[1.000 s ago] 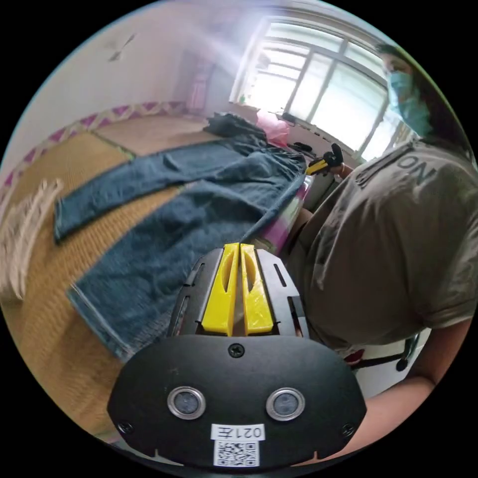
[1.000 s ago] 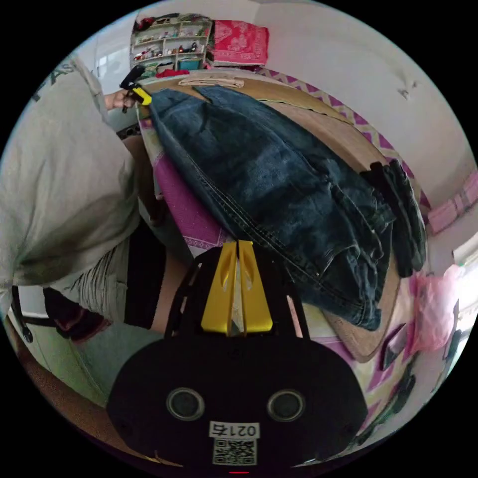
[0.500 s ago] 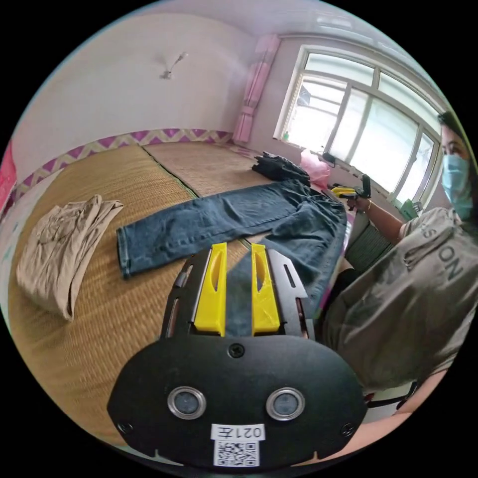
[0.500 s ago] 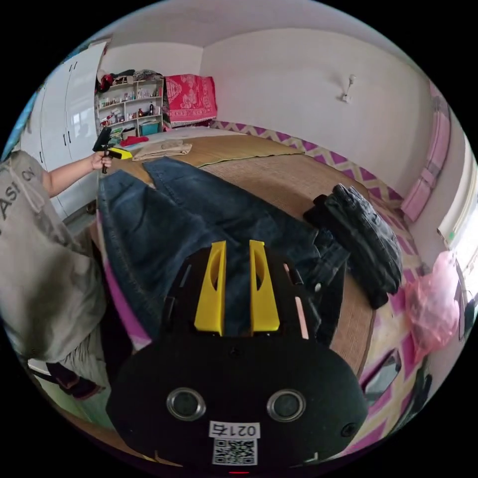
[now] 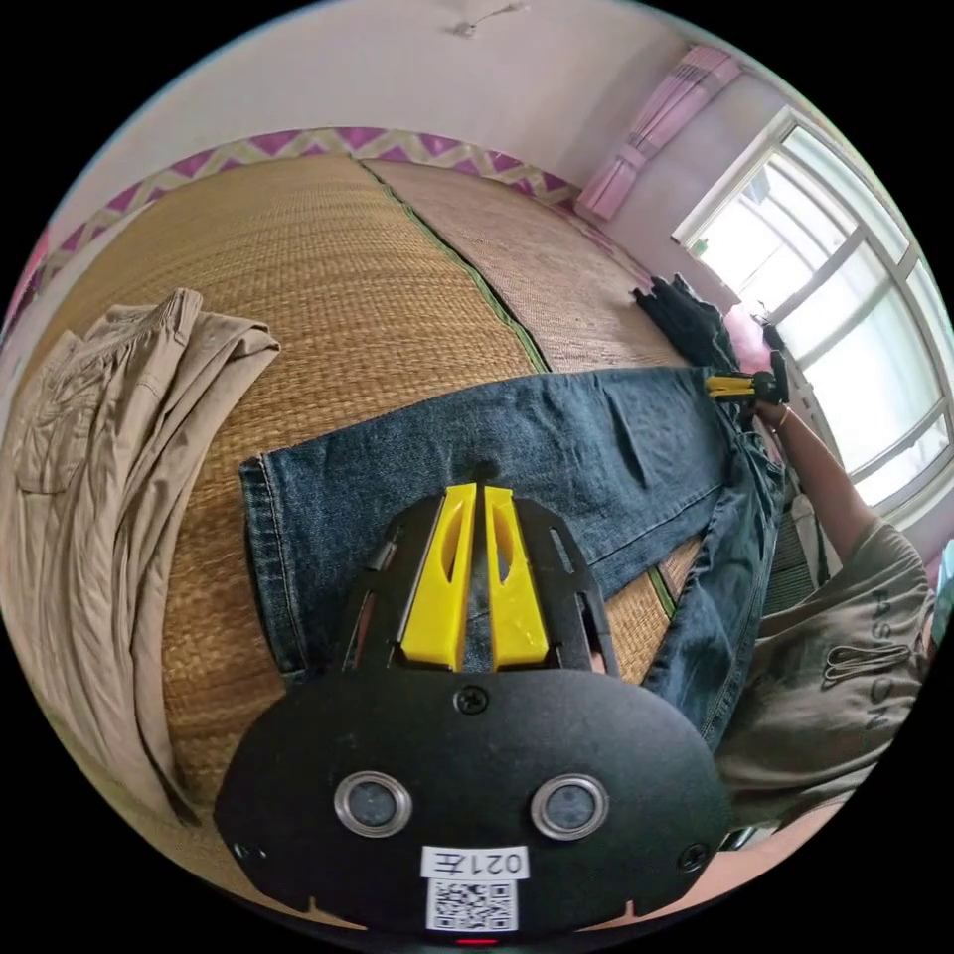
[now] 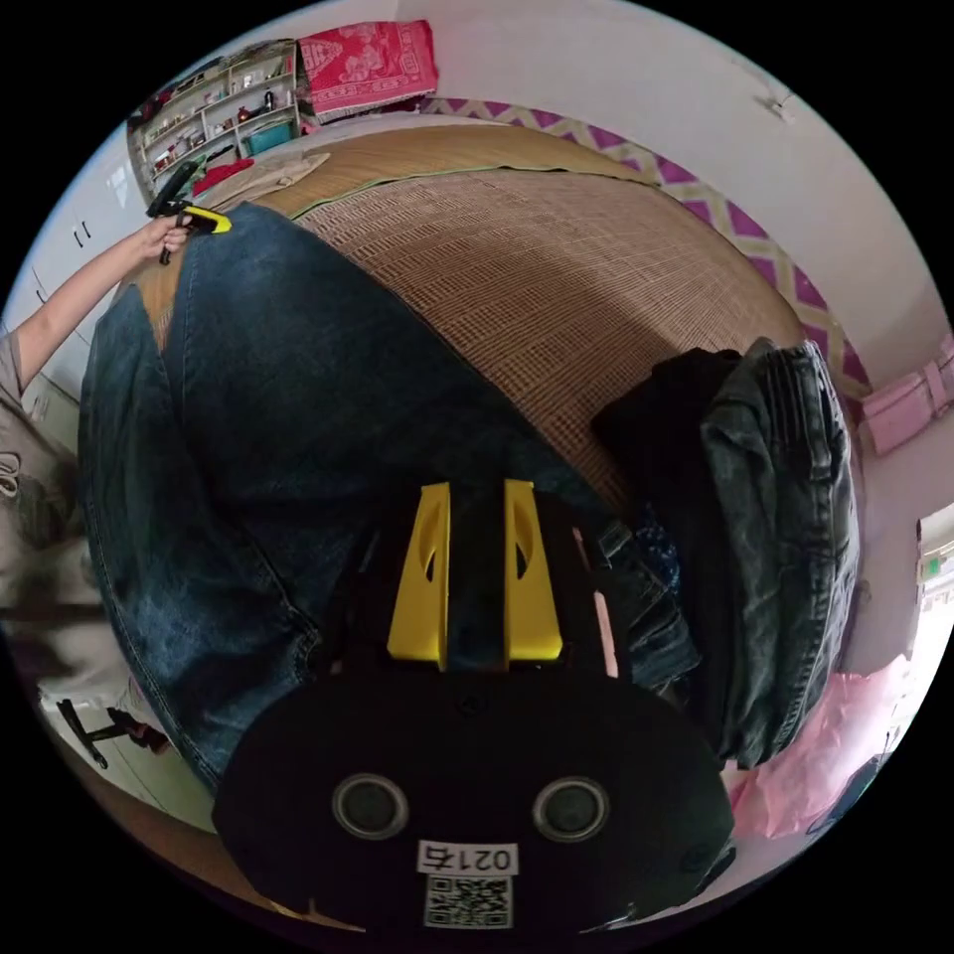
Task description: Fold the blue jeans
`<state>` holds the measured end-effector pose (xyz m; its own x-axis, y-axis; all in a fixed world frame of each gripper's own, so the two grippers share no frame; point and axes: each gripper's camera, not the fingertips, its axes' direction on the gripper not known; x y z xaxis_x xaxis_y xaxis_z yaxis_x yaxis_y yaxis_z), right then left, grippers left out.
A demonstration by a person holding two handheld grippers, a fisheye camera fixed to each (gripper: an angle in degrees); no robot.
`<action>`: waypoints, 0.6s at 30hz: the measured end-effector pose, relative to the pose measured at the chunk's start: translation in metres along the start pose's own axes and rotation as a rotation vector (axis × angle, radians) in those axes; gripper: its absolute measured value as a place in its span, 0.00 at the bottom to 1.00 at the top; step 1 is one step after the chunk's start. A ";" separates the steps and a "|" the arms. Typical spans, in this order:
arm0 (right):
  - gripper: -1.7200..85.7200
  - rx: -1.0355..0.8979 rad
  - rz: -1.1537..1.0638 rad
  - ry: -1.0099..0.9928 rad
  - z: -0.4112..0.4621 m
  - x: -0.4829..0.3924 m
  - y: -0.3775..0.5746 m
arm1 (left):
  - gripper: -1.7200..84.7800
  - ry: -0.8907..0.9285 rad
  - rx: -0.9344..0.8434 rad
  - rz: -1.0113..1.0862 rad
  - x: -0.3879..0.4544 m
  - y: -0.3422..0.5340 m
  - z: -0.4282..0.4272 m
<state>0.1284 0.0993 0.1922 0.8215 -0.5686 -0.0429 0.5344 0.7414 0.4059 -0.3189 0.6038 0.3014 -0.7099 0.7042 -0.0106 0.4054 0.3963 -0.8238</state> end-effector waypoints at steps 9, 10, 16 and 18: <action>0.02 -0.014 0.191 0.176 -0.009 0.014 -0.020 | 0.01 -0.057 0.012 -0.104 -0.030 -0.076 0.007; 0.03 0.002 0.176 0.195 -0.020 0.004 -0.014 | 0.01 -0.089 0.003 -0.105 -0.024 -0.080 0.001; 0.04 0.258 0.062 -0.114 -0.147 -0.074 0.066 | 0.03 0.142 0.033 0.257 0.077 -0.027 -0.079; 0.03 0.231 -0.019 -0.172 -0.159 -0.118 0.082 | 0.05 0.141 -0.067 0.368 0.125 0.003 -0.085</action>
<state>0.1070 0.2841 0.0857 0.7553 -0.6485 0.0949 0.4740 0.6404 0.6044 -0.3579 0.7428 0.3459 -0.4264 0.8783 -0.2162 0.6579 0.1371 -0.7405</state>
